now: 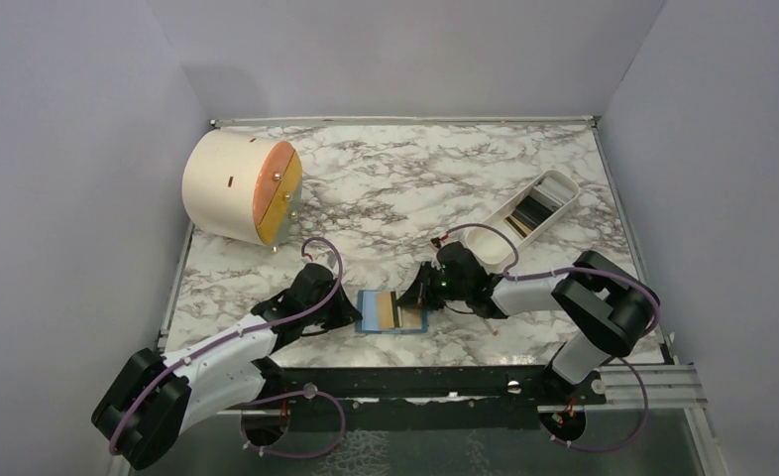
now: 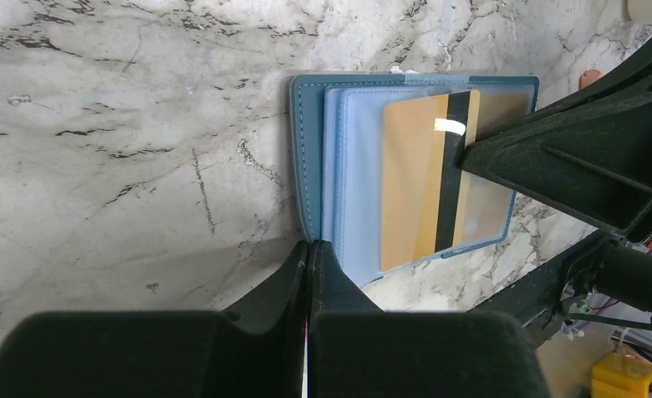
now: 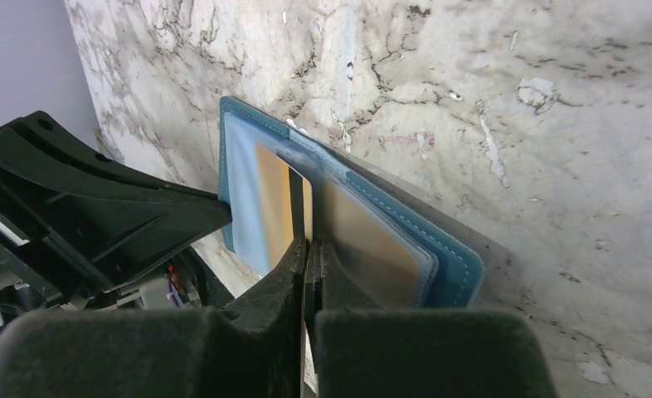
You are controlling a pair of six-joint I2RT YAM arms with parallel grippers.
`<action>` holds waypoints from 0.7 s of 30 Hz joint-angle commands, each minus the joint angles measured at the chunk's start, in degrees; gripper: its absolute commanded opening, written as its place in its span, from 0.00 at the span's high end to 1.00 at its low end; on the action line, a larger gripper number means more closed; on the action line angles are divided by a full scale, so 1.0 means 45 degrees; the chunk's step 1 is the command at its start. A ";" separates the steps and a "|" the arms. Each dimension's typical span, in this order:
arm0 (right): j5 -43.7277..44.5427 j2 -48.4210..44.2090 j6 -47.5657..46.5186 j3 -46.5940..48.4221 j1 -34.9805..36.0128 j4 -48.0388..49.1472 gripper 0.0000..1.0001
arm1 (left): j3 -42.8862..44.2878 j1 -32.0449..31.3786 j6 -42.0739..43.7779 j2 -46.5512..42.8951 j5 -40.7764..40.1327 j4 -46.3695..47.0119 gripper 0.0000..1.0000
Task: Put the credit cards into the card holder
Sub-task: Insert the credit card into the card holder.
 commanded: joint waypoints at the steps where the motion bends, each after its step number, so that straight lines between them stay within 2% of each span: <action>1: 0.0735 0.0228 0.0303 0.0064 0.0467 0.0048 0.97 | -0.0219 0.0016 -0.0279 0.0060 0.0428 0.0420 1.00; 6: 0.1001 -0.0132 -0.0156 0.0304 0.0521 -0.0900 0.77 | -0.0322 0.0016 -0.0326 0.0024 0.0345 0.0429 1.00; 10: 0.1003 -0.0545 -0.0755 0.0532 0.0521 -0.1632 0.65 | -0.0356 0.0016 -0.0348 -0.0048 0.0302 0.0430 1.00; 13: 0.0907 -0.0700 -0.0884 0.0553 0.0540 -0.1851 0.65 | -0.0381 0.0016 -0.0365 -0.0065 0.0263 0.0436 1.00; 18: 0.0615 -0.0533 -0.0738 0.0521 0.0633 -0.1630 0.75 | -0.0438 0.0016 -0.0453 -0.0043 0.0258 0.0559 1.00; 21: 0.0454 -0.0333 -0.0561 0.0536 0.0723 -0.1357 0.76 | -0.0492 0.0011 -0.0470 -0.0068 0.0318 0.0599 1.00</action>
